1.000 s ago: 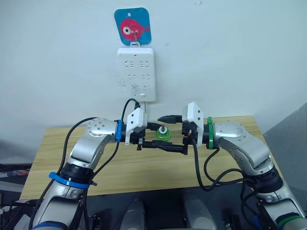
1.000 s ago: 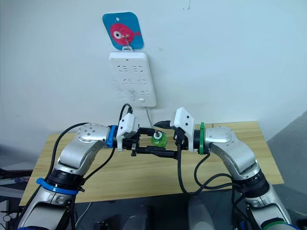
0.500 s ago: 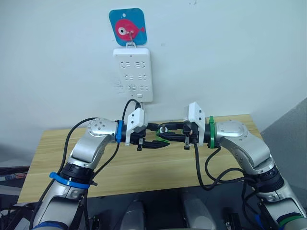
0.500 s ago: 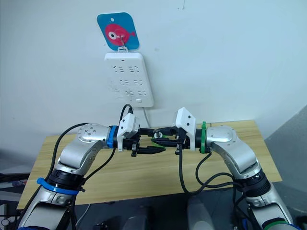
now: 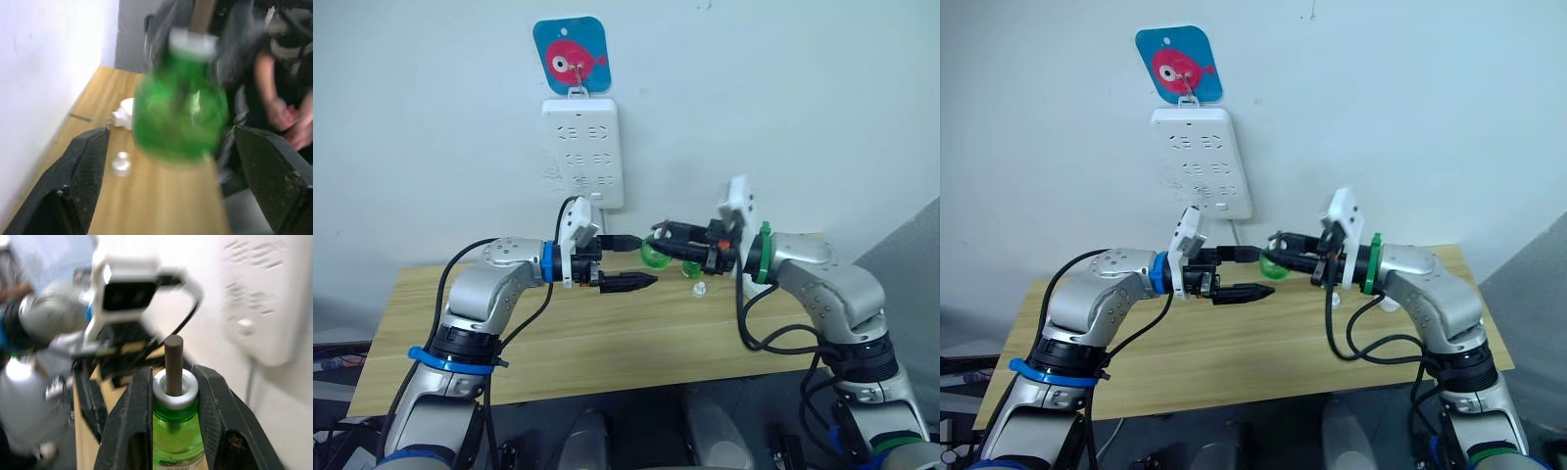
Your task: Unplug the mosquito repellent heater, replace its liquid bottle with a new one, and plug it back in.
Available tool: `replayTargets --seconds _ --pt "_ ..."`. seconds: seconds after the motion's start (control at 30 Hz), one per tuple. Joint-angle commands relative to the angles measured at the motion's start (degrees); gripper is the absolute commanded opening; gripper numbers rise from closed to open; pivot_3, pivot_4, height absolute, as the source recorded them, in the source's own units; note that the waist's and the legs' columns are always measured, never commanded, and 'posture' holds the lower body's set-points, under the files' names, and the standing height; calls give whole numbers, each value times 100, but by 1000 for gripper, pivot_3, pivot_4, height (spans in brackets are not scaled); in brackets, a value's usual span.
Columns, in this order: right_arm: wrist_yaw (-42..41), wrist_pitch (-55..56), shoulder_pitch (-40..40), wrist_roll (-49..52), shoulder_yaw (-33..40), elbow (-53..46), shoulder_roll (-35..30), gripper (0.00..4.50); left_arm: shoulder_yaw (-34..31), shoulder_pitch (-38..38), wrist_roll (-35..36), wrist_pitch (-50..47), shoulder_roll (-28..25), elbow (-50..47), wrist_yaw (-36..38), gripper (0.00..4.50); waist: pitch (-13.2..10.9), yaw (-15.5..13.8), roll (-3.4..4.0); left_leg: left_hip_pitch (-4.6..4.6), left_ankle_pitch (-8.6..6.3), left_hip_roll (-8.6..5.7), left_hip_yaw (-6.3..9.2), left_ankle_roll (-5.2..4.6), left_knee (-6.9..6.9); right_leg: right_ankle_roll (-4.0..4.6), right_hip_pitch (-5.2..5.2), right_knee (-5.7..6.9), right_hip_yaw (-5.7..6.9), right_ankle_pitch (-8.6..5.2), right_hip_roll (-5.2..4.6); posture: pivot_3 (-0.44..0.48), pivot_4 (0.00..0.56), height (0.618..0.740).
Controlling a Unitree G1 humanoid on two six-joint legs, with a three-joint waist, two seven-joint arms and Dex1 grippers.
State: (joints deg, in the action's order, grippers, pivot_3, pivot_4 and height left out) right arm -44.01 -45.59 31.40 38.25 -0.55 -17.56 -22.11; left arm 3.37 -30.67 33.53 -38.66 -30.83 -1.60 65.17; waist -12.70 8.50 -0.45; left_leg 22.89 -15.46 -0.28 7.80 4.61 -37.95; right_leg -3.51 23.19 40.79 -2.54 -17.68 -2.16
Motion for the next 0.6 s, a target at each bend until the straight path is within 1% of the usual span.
replayTargets --seconds 0.03,0.1,0.17,0.23,0.27,0.37,0.5,0.6 --pt "757 -594 6 920 707 -319 307 833 -539 24 817 -894 261 -369 -603 4253 0 0 0 0 0 -1 -1 0 0 0 0 1 -1 0 -1 -180 157 734" --pt "1325 -806 -85 1340 1017 -407 628 833 -872 -5 1405 -1453 566 -554 -1098 4253 1 -2 0 1 0 0 1 0 0 0 0 1 1 0 -2 -181 157 734" --pt "2026 -949 -145 1911 1351 -461 1070 833 -1127 -39 1828 -1843 860 -671 -1592 4253 2 5 0 1 0 1 1 0 0 0 0 1 0 0 -3 -175 156 734" --pt "2928 -940 -209 2691 1694 -456 1603 833 -1273 -80 2114 -2060 1172 -737 -2074 4253 5 17 2 1 1 1 -2 1 -1 0 1 3 -2 0 -4 -173 156 734" --pt "3249 -940 -249 2983 1785 -464 1749 833 -1386 -125 2298 -2155 1359 -732 -2361 4253 11 17 3 0 1 2 -1 1 -1 0 1 4 -2 0 -4 -173 156 734" --pt "3962 -874 -378 3611 1893 -522 1956 833 -1605 -210 2719 -2330 1690 -789 -2938 4253 20 17 1 1 1 0 -2 1 -3 0 1 5 -3 0 -5 -173 157 734" --pt "4475 -673 -477 4128 1869 -559 1961 833 -1886 -437 3278 -2454 1962 -738 -3689 4253 21 36 1 0 0 -2 -7 0 -3 0 1 5 -5 0 -4 -176 161 734" --pt "4717 -500 -504 4415 1862 -518 1890 833 -1976 -552 3562 -2473 2078 -678 -4040 4253 21 49 1 1 0 -3 -10 -1 -3 0 1 5 -7 0 -3 -176 161 734"
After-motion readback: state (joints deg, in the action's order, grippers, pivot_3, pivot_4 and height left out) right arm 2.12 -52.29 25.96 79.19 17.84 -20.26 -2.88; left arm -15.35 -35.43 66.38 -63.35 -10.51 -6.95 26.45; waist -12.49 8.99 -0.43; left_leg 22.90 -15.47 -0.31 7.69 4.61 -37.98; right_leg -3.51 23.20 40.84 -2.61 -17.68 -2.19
